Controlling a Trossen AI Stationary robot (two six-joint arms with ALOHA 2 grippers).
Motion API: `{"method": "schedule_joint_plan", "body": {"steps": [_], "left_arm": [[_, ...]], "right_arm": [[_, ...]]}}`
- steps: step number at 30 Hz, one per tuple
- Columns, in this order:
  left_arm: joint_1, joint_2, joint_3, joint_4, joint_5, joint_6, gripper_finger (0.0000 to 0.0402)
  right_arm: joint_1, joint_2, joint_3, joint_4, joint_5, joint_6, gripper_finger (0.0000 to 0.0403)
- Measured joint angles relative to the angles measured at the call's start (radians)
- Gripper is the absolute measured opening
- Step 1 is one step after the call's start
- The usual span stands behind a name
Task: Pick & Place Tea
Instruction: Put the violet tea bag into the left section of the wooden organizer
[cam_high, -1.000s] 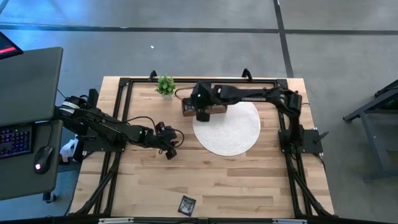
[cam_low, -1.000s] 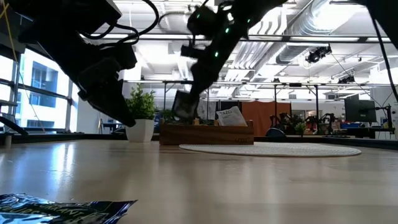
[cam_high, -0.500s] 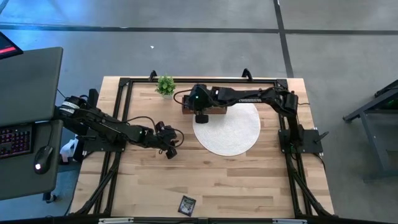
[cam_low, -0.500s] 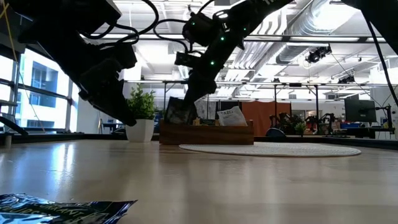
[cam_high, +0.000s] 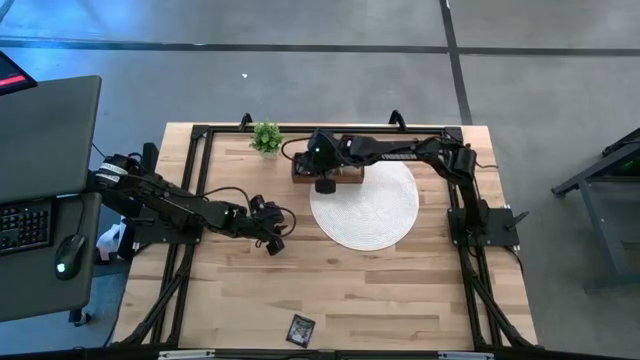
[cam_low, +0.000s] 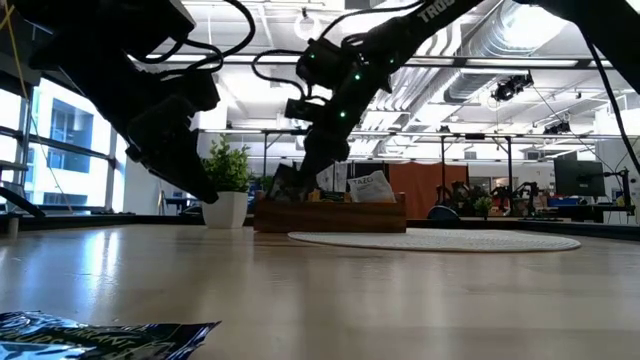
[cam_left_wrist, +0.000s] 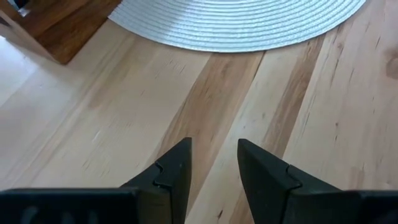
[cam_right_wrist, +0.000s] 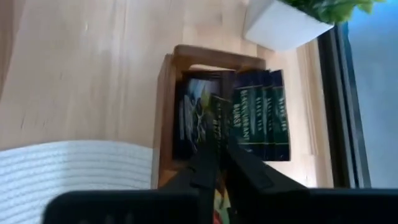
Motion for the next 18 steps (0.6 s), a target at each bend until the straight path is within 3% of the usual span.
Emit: {"method": "schedule_joint_plan", "body": {"steps": [5, 12, 15, 18], "left_arm": [[0.000, 0.000, 0.000, -0.002, 0.000, 0.000, 0.0128], [0.000, 0.000, 0.000, -0.008, 0.000, -0.004, 0.0128], [0.000, 0.000, 0.000, -0.008, 0.014, -0.004, 0.0128], [0.000, 0.000, 0.000, -0.008, 0.049, -0.004, 0.0128]], "right_arm": [[0.000, 0.000, 0.000, 0.046, 0.008, 0.000, 0.0089], [0.042, -0.021, 0.000, 0.152, 0.148, -0.006, 0.0142], [0.103, -0.065, 0.001, 0.104, 0.139, 0.013, 0.0146], [0.185, -0.101, 0.001, 0.035, 0.058, 0.095, 0.0141]]}}
